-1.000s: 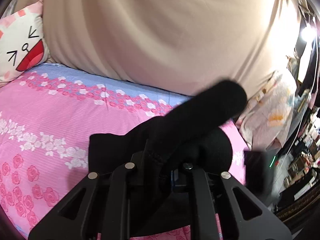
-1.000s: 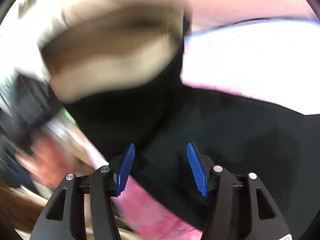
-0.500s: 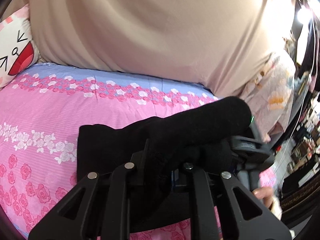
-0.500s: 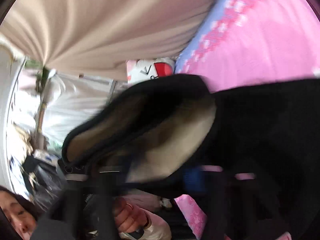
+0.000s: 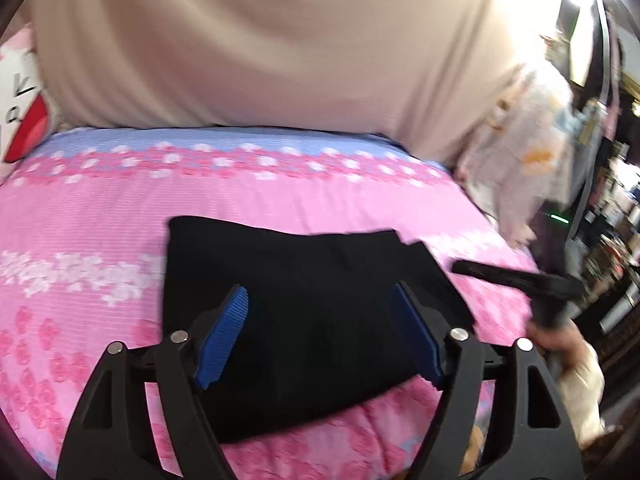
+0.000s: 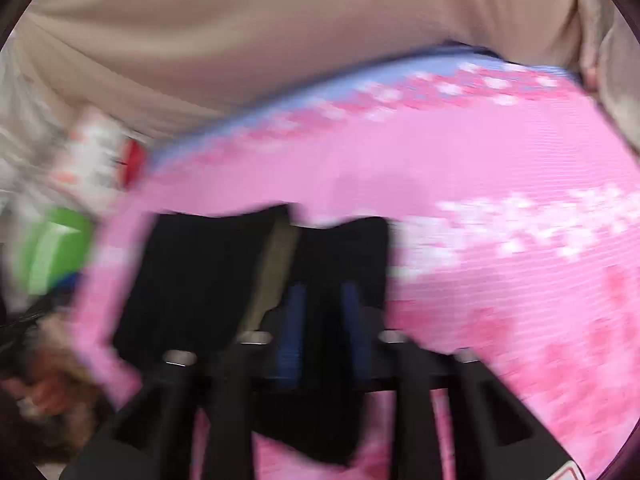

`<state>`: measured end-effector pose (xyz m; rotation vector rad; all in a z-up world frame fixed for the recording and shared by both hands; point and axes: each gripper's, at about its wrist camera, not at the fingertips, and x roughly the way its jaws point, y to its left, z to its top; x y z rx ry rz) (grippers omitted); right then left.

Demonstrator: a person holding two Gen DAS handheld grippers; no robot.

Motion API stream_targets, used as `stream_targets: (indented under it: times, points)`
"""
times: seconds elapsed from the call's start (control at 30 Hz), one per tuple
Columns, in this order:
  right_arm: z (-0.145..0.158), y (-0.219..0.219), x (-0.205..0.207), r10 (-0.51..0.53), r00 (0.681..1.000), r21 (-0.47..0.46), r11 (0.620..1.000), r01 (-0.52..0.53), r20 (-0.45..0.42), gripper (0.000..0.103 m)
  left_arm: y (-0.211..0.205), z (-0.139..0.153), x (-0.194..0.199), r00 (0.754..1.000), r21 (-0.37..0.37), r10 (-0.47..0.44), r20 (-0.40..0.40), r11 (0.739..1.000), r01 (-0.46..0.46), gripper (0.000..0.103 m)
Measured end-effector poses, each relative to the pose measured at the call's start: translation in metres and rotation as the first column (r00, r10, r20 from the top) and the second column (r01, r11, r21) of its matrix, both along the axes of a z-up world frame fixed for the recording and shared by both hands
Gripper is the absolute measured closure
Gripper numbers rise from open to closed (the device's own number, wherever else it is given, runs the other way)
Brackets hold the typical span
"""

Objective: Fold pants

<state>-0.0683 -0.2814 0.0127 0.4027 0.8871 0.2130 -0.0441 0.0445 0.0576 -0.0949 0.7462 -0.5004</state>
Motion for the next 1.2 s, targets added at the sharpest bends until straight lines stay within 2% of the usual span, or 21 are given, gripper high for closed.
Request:
stream_targets:
  times: [0.03,0.1,0.13,0.2,0.27,0.3,0.33,0.47,0.57,0.6,0.63,0.7,0.73,0.83,0.97,1.1,1.13,1.17,1.2]
  points:
    - [0.003,0.005,-0.006,0.042,0.999,0.059,0.997,-0.043,0.018,0.037,0.002,-0.001,0.003,1.000,0.008,0.023,0.002,1.000,-0.023,0.028]
    - [-0.001,0.015,-0.007,0.114,0.994,0.153,0.982,-0.113,0.005,0.037,0.004,-0.003,0.006,0.999,0.018,0.046,0.004,0.999,-0.046,0.028]
    - [-0.007,0.024,-0.008,0.153,0.988,0.209,0.967,-0.147,-0.014,0.037,0.001,-0.006,0.006,1.000,0.021,0.028,-0.007,0.999,-0.028,0.028]
    - [-0.021,0.031,-0.005,0.194,0.980,0.254,0.951,-0.178,-0.039,0.038,-0.007,-0.010,0.003,1.000,0.029,-0.021,-0.017,0.999,0.022,0.028]
    - [-0.040,0.045,0.007,0.220,0.970,0.235,0.953,-0.191,-0.104,0.056,-0.024,-0.016,-0.007,0.994,0.052,-0.105,-0.016,0.993,0.106,0.021]
    - [-0.042,0.050,0.011,0.212,0.970,0.202,0.962,-0.185,-0.120,0.079,-0.032,-0.017,-0.012,0.990,0.066,-0.139,-0.012,0.988,0.139,0.018]
    - [-0.041,0.052,0.012,0.217,0.969,0.204,0.961,-0.190,-0.121,0.087,-0.042,-0.020,-0.018,0.983,0.079,-0.182,-0.001,0.980,0.181,0.016]
    - [-0.016,0.055,0.023,0.243,0.970,0.301,0.927,-0.225,-0.025,0.088,-0.072,-0.025,-0.034,0.958,0.120,-0.286,0.026,0.952,0.281,0.016]
    - [0.007,0.056,0.034,0.291,0.956,0.393,0.875,-0.284,0.043,0.088,-0.090,-0.027,-0.033,0.950,0.144,-0.309,0.052,0.943,0.299,0.018]
    - [0.011,0.060,0.041,0.304,0.951,0.435,0.849,-0.300,0.060,0.088,-0.093,-0.028,-0.030,0.950,0.143,-0.306,0.059,0.944,0.296,0.022]
    - [0.014,0.064,0.047,0.307,0.950,0.450,0.841,-0.301,0.063,0.088,-0.095,-0.028,-0.024,0.952,0.137,-0.303,0.049,0.946,0.294,0.033]
    - [0.014,0.061,0.054,0.303,0.952,0.416,0.861,-0.294,0.047,0.086,-0.093,-0.027,-0.012,0.953,0.091,-0.301,0.008,0.950,0.299,0.035]
    - [0.012,0.059,0.056,0.299,0.954,0.401,0.870,-0.286,0.032,0.083,-0.089,-0.026,-0.005,0.947,0.034,-0.320,-0.023,0.946,0.321,0.035]
    - [-0.002,0.048,0.052,0.312,0.950,0.456,0.846,-0.277,-0.002,0.083,-0.084,-0.028,0.004,0.937,-0.023,-0.344,-0.062,0.939,0.343,0.035]
    - [-0.011,0.046,0.048,0.316,0.948,0.447,0.853,-0.267,-0.036,0.082,-0.091,-0.035,0.002,0.935,0.022,-0.349,-0.068,0.936,0.351,0.034]
    - [-0.002,0.051,0.045,0.312,0.949,0.341,0.898,-0.278,-0.048,0.080,-0.101,-0.036,-0.010,0.921,0.056,-0.383,-0.067,0.921,0.386,0.032]
    - [0.002,0.051,0.042,0.304,0.951,0.297,0.914,-0.275,-0.053,0.068,-0.103,-0.035,-0.015,0.919,0.074,-0.390,-0.056,0.916,0.393,0.031]
    - [0.006,0.051,0.038,0.288,0.956,0.243,0.932,-0.268,-0.052,0.061,-0.104,-0.035,-0.018,0.917,0.088,-0.395,-0.049,0.913,0.398,0.030]
    - [0.008,0.050,0.034,0.281,0.958,0.203,0.943,-0.265,-0.053,0.059,-0.105,-0.036,-0.020,0.916,0.099,-0.399,-0.045,0.910,0.402,0.029]
